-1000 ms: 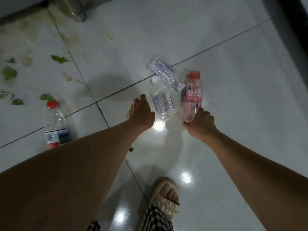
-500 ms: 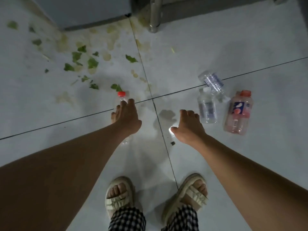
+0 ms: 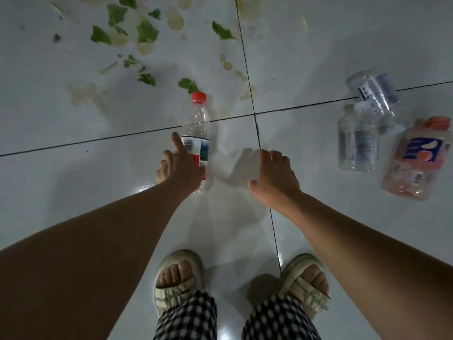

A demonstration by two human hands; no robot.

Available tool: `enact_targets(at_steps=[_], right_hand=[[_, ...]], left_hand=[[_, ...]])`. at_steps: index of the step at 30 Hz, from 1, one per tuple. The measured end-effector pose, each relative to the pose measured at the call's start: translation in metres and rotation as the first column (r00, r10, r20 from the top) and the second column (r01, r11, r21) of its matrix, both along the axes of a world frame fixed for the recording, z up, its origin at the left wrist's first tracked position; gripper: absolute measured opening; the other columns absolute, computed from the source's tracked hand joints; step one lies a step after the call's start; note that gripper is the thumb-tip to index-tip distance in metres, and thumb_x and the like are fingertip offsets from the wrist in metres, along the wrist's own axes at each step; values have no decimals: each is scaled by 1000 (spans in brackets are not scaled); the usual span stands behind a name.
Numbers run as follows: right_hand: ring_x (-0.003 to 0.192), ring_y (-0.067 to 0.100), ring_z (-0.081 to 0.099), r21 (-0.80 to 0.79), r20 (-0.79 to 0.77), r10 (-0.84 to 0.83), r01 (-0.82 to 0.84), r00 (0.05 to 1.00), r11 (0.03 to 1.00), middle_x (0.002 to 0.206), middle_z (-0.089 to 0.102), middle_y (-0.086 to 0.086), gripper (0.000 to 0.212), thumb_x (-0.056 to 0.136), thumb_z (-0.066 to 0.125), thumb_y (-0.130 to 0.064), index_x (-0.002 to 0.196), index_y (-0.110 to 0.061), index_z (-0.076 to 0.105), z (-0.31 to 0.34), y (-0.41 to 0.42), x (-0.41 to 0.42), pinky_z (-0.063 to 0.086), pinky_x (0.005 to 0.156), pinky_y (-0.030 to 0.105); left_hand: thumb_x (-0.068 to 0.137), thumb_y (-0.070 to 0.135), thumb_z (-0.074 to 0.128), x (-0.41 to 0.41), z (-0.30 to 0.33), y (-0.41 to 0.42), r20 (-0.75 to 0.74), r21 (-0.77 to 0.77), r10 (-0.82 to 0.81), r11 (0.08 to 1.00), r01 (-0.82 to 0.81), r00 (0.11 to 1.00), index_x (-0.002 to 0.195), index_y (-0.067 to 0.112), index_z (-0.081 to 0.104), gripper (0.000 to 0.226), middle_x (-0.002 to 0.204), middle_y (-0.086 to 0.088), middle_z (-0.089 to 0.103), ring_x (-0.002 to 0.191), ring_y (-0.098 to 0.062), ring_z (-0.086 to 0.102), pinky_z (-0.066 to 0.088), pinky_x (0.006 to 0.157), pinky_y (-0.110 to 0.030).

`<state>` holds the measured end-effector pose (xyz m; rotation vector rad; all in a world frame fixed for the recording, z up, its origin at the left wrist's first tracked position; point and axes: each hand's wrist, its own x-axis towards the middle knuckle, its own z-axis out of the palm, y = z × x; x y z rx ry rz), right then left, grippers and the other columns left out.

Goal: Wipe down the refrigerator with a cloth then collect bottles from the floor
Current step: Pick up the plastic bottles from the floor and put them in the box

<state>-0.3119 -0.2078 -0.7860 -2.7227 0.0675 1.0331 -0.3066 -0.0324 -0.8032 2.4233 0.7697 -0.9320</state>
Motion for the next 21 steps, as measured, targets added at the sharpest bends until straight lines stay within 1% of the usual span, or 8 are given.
enact_targets(at_steps=[2, 5, 8, 12, 15, 18, 21], right_hand=[[123, 29, 35, -5, 10, 17, -17, 1000, 1000, 134, 38, 11, 59, 86, 59, -23, 136, -12, 30, -6, -5, -2, 39, 91, 36], [121, 29, 36, 0, 20, 29, -29, 999, 1000, 133, 39, 12, 61, 85, 60, -21, 136, -11, 30, -10, -13, -4, 40, 91, 36], [121, 29, 35, 14, 19, -6, 6, 1000, 1000, 133, 39, 11, 59, 85, 59, -19, 136, -11, 30, -4, -24, -5, 39, 91, 35], [122, 29, 35, 18, 12, -79, 79, 997, 997, 134, 38, 12, 58, 87, 58, -21, 136, -11, 29, 18, -46, -8, 38, 94, 36], [122, 29, 36, 16, 24, -129, 129, 991, 992, 134, 38, 11, 60, 87, 58, -23, 137, -10, 28, 38, -70, -9, 39, 94, 36], [122, 28, 37, 12, 25, -203, 203, 979, 979, 135, 39, 12, 61, 87, 59, -22, 138, -10, 28, 55, -102, -9, 39, 94, 36], [127, 28, 34, -10, 10, -289, 289, 957, 957, 139, 36, 13, 66, 88, 60, -25, 141, -10, 24, 68, -137, -10, 38, 99, 36]], left_hand=[[76, 27, 74, 1, -10, -3, 14, -15, 39, 999, -39, 999, 144, 24, -1, 101, 121, -22, 49, 108, -42, 53, 45, 92, -52], [79, 27, 71, 3, -17, -9, 10, -8, 42, 999, -42, 999, 146, 21, -6, 102, 124, -22, 49, 110, -42, 52, 44, 93, -49], [81, 25, 68, 5, -10, -17, 15, 10, 26, 1000, -26, 1000, 145, 18, -1, 94, 122, -22, 47, 109, -42, 51, 42, 88, -47], [82, 23, 64, 15, 21, -38, 33, 0, -93, 996, 93, 995, 140, 16, 9, 81, 119, -21, 48, 105, -41, 53, 43, 87, -47], [82, 22, 63, 33, 47, -63, 59, -15, -174, 984, 175, 983, 136, 14, 13, 73, 118, -21, 50, 102, -41, 55, 46, 90, -49], [82, 21, 66, 50, 69, -98, 64, -57, -238, 969, 242, 969, 136, 15, 13, 76, 120, -20, 52, 103, -40, 55, 47, 91, -52], [82, 23, 68, 59, 87, -137, 60, -73, -297, 951, 301, 953, 139, 15, 9, 82, 124, -20, 50, 108, -40, 54, 46, 94, -53]])
